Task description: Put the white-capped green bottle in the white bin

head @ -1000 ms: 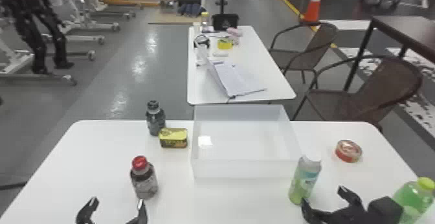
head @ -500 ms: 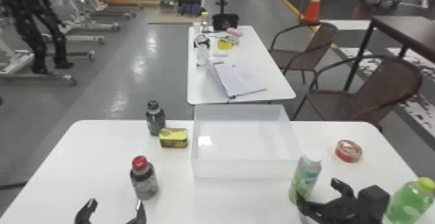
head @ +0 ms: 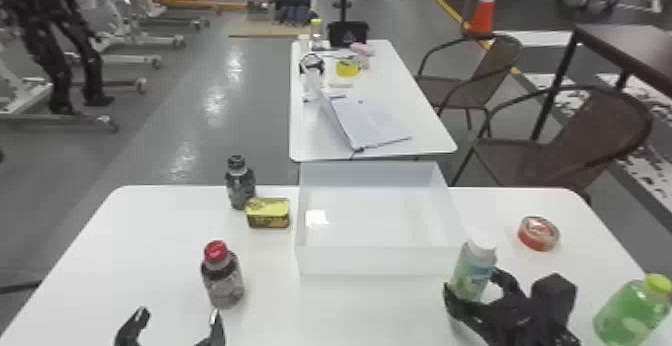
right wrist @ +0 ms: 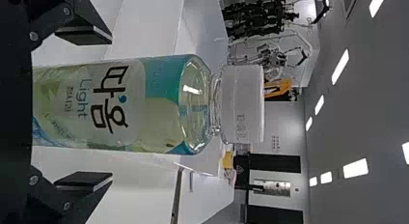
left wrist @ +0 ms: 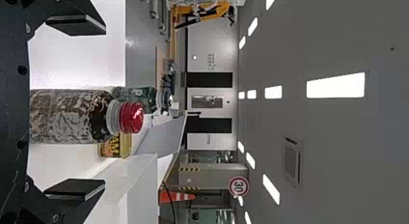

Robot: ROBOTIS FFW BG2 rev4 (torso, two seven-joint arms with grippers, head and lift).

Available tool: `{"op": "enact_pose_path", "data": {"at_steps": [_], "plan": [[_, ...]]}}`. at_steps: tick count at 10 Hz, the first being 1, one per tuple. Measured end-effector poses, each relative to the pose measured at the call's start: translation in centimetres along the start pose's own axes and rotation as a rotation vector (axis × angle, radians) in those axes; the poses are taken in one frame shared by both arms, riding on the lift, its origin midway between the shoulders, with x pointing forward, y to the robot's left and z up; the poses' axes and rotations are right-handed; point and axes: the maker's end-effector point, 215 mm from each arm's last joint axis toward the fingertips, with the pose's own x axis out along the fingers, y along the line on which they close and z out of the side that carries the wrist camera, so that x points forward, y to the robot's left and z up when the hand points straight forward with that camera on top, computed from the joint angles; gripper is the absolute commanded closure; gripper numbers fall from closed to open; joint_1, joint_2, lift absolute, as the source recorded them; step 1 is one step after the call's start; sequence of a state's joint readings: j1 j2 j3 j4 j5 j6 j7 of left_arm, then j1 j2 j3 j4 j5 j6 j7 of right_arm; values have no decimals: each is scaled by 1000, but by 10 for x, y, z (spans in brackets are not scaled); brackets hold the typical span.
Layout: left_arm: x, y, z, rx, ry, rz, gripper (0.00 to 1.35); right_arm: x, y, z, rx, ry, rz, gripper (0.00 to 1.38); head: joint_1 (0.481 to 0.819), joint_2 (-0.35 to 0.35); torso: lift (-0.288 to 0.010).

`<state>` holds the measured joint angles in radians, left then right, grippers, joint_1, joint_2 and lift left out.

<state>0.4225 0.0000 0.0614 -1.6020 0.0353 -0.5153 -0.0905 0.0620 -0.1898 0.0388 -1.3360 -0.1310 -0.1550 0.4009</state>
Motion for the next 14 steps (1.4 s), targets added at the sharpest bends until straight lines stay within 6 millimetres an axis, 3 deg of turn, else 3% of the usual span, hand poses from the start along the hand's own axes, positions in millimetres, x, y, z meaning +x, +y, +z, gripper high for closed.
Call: {"op": "enact_pose_path", "data": {"at_steps": [1, 3, 6, 8, 11, 12, 14], "plan": [[0, 0, 0, 0, 0, 0, 176, 4, 6, -1, 4, 1, 19, 917, 549, 0, -100], [0, -1, -1, -2, 1, 0, 176, 3, 14, 4, 22, -12, 36, 914, 549, 0, -100], [0, 1, -3, -6, 4, 3, 176, -15, 20, 36, 10, -29, 31, 914, 549, 0, -100], [-1, 2, -4, -11, 5, 7, 176, -22, 5, 73, -28, -6, -6, 914, 549, 0, -100], [2, -1, -6, -31, 6, 7, 176, -5, -38, 132, -179, 104, -52, 914, 549, 0, -100], [2, -2, -6, -39, 8, 8, 176, 2, -47, 141, -201, 117, -55, 914, 549, 0, -100], [3, -2, -8, -48, 9, 10, 176, 26, -45, 142, -245, 146, 0, 914, 549, 0, -100]]}}
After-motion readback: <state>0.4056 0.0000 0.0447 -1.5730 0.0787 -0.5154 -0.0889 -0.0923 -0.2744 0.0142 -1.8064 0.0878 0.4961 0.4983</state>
